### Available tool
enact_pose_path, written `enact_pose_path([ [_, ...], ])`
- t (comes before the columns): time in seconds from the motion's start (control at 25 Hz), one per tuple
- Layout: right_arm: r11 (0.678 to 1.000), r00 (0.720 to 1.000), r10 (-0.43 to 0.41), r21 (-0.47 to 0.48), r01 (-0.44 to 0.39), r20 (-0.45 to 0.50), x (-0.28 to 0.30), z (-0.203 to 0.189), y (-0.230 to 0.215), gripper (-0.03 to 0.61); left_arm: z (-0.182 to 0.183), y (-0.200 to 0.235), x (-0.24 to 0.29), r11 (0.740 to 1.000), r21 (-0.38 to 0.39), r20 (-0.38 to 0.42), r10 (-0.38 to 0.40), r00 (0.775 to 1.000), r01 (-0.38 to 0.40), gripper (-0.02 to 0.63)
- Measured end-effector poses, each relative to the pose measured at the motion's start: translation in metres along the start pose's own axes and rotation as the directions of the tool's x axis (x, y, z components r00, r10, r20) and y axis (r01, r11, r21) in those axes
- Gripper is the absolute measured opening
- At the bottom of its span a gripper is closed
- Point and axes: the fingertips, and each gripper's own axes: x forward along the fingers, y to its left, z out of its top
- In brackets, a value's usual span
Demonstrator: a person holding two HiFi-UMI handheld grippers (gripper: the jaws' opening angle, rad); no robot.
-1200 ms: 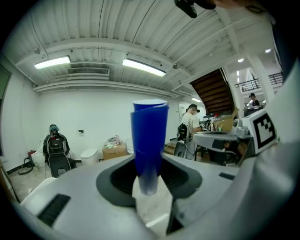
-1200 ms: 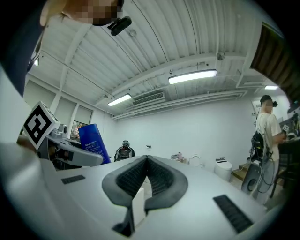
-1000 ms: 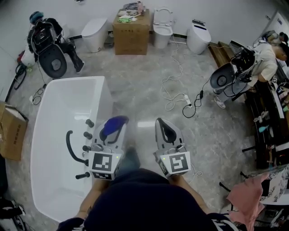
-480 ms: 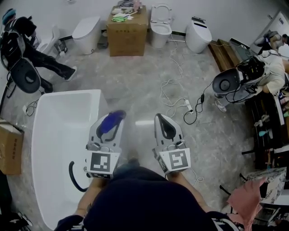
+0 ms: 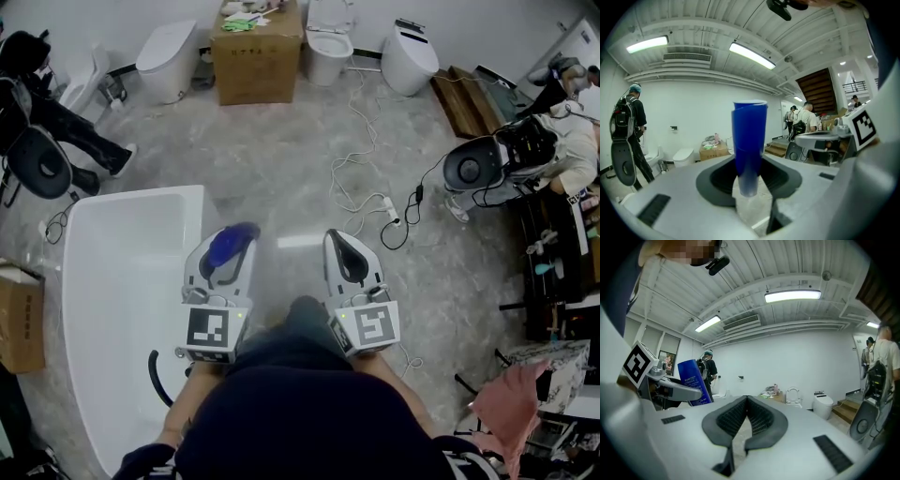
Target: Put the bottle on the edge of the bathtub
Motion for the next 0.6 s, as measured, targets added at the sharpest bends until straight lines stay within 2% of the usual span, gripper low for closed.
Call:
enact_pose_path([
  [0.36, 1.0, 0.999, 0.029, -0.004, -0.029, 0.022, 0.037, 0.001, -0.017, 0.017, -0.002, 0.014, 0.029, 1.0, -0.009, 0.004, 0.019, 1.0, -0.019, 0.152],
  [0.6, 0.997, 0.995, 0.076, -0.019, -0.075, 0.058, 0.08, 0.008, -0.041, 0.017, -0.004, 0.026, 0.071, 0.999, 0.025, 0.008, 0.037, 0.999, -0.037, 0.152],
])
